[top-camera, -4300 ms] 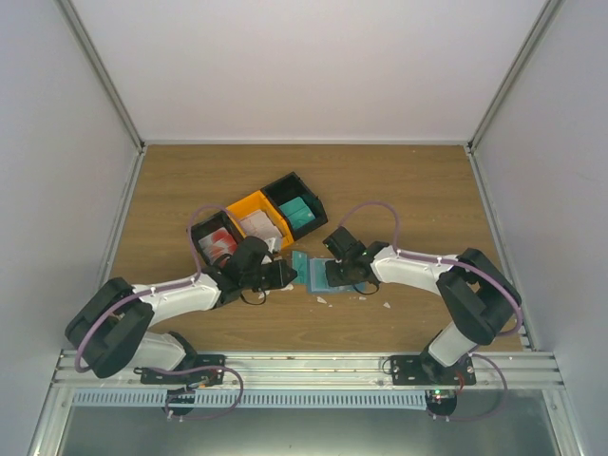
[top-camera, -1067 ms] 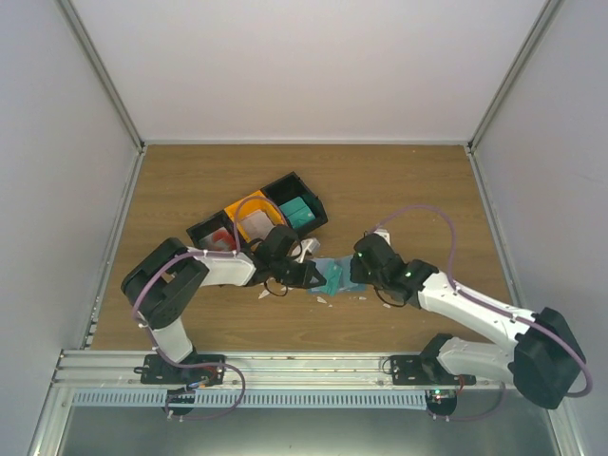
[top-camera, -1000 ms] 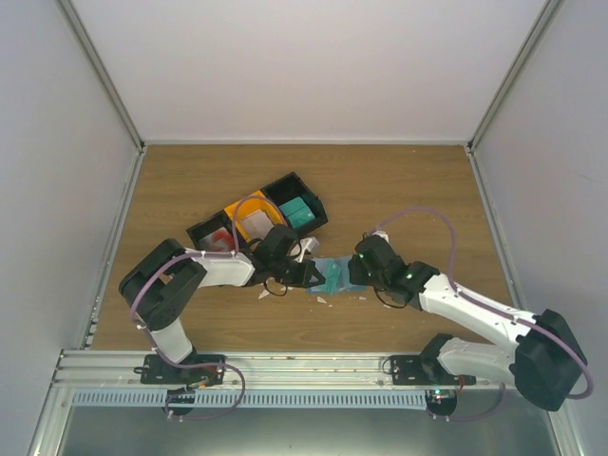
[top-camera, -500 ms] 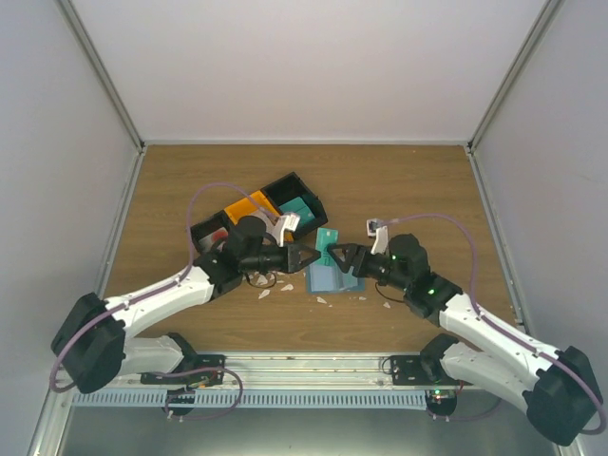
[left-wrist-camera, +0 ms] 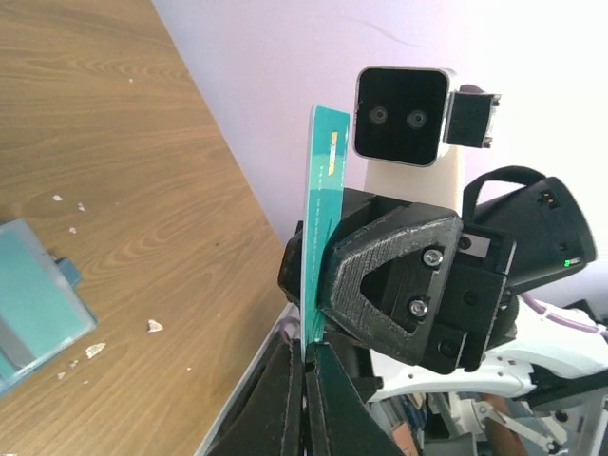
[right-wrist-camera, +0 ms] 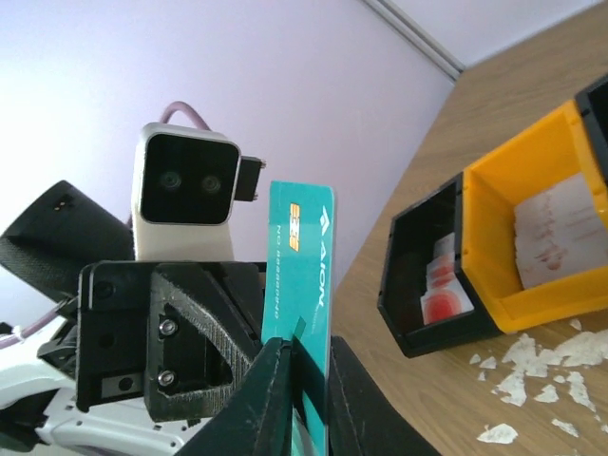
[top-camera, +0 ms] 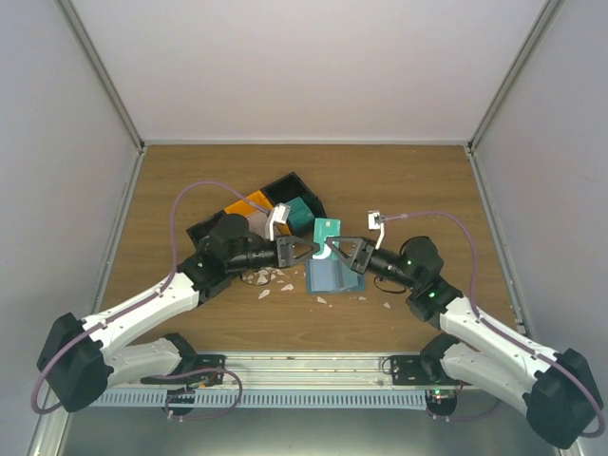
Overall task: Put the credit cards into the card holder
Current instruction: Turn over the card slot in the card holder, then insert the credit card into the card holder.
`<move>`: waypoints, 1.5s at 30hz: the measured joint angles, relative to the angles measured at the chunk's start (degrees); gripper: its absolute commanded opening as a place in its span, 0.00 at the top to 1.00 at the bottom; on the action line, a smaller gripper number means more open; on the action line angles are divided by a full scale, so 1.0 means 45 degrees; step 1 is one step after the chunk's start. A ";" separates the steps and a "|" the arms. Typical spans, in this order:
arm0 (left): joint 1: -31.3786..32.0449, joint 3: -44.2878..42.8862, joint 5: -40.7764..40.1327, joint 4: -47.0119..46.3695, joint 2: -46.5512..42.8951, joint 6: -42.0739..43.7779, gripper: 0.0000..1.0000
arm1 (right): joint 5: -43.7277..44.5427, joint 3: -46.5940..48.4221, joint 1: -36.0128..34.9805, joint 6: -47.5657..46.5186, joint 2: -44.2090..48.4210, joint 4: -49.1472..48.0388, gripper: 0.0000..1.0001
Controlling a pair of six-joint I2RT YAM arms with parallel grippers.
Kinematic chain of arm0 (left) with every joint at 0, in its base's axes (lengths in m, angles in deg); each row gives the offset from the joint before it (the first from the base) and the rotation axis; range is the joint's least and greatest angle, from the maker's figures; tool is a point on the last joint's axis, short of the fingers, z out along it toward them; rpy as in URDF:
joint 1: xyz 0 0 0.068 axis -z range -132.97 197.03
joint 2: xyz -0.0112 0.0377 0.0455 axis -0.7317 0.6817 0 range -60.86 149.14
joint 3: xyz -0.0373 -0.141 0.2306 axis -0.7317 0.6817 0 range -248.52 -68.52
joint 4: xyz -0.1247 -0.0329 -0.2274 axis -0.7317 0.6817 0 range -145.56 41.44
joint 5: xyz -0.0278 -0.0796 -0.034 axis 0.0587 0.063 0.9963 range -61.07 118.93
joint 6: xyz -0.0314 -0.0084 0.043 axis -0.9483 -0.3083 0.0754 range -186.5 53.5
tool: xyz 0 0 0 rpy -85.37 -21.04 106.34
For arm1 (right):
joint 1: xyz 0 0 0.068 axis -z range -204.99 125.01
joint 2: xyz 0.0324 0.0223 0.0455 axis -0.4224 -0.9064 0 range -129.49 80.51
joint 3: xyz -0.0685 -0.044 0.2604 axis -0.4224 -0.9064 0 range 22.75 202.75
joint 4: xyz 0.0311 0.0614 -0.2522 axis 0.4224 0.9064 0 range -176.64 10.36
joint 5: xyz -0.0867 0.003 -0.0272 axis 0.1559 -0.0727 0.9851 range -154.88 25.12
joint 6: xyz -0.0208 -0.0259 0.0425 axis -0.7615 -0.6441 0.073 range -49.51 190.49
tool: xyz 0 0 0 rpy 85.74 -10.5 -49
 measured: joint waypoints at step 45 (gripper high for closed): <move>-0.0835 -0.0049 -0.2603 0.1943 0.6057 0.2103 0.73 | -0.1166 -0.0408 0.3351 -0.3857 -0.5659 0.3993 0.99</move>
